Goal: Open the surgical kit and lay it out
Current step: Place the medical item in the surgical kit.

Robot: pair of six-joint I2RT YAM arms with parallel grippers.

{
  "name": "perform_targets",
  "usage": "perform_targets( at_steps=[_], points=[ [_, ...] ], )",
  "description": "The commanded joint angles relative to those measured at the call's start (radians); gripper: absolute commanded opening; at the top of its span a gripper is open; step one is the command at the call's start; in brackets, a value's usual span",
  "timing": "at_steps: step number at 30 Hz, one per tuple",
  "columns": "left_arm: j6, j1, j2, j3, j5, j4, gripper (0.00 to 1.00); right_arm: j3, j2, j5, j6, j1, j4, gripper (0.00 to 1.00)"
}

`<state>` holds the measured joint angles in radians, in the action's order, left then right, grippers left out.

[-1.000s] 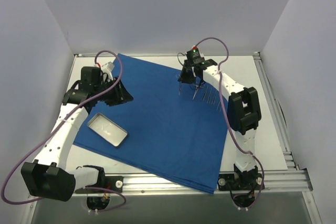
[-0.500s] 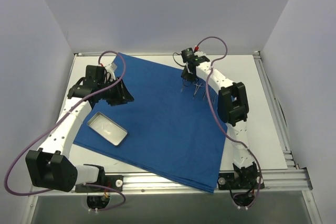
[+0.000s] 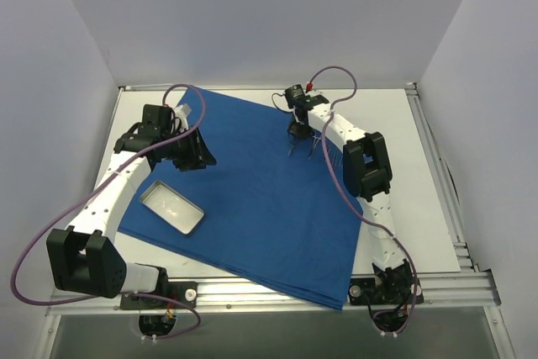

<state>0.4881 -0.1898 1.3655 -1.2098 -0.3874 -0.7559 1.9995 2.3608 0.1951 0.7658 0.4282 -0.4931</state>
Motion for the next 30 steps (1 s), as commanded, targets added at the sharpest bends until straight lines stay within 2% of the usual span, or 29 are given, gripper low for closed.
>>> perform_targets(
  at_steps=[1, 19, 30],
  points=[
    [-0.02, 0.004, 0.001, -0.054, -0.022, 0.021, 0.49, 0.036, 0.003, 0.03, 0.012, 0.007, -0.033, 0.0],
    [-0.022, 0.003, 0.012, -0.062, -0.025, 0.015, 0.49, 0.085, 0.049, 0.043, -0.01, 0.0, -0.039, 0.01],
    [-0.022, 0.003, 0.017, -0.062, -0.028, 0.021, 0.49, 0.077, 0.061, 0.052, -0.016, -0.009, -0.033, 0.06]
  ],
)
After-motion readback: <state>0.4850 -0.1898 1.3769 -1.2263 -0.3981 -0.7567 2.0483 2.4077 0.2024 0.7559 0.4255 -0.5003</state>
